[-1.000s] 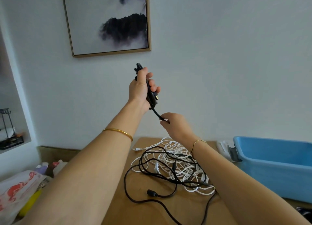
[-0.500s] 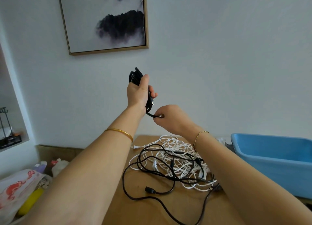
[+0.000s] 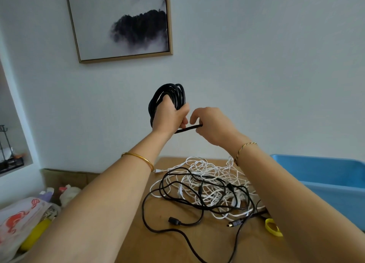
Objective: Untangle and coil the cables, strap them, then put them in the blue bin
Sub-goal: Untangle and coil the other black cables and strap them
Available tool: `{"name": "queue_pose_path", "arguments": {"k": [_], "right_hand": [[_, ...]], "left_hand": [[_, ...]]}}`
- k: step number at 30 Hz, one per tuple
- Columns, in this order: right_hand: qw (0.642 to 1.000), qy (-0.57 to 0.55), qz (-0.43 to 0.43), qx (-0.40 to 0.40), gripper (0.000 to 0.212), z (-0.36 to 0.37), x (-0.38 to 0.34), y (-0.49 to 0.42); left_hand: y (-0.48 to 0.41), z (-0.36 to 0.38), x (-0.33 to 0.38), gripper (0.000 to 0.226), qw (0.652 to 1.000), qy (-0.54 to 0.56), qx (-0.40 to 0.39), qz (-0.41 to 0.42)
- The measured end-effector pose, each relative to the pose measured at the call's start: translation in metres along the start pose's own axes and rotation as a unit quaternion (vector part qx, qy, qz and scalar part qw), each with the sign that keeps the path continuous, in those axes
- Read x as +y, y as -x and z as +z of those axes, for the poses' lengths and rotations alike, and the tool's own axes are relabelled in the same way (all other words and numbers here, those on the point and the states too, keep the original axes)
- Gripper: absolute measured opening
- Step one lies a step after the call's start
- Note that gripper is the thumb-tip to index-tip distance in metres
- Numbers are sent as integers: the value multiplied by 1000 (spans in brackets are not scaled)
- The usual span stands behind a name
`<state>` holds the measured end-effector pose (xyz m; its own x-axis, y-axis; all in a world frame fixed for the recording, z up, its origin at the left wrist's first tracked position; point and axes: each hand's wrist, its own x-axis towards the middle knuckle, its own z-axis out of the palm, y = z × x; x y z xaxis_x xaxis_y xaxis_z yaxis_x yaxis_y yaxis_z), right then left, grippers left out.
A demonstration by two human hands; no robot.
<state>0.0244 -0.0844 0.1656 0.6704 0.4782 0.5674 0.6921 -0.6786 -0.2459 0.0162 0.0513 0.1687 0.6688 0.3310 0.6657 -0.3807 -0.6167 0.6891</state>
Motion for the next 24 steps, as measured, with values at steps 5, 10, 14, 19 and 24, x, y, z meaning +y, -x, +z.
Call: {"name": "queue_pose_path", "arguments": {"k": [5,10,14,19,24], "right_hand": [[999,4,12,44,16,5,4,-5],[995,-6,25,98,11,12,10,-9],[994,-5,70,85,19,11,22,-12],[987,-73,115,85,33,19,36,-17],[984,-99,88,119,36,25,38,-23]], "left_hand": [[1,-1,5,26,992,-126,-18,7],[-1,-5,3,23,982,-179,-63,4],[1,-14,2,24,984,-123,-118,-54],[11,-23,5,30,969,-113,-200,-92],[17,-27,4,34,956,-27,-260,-134]]}}
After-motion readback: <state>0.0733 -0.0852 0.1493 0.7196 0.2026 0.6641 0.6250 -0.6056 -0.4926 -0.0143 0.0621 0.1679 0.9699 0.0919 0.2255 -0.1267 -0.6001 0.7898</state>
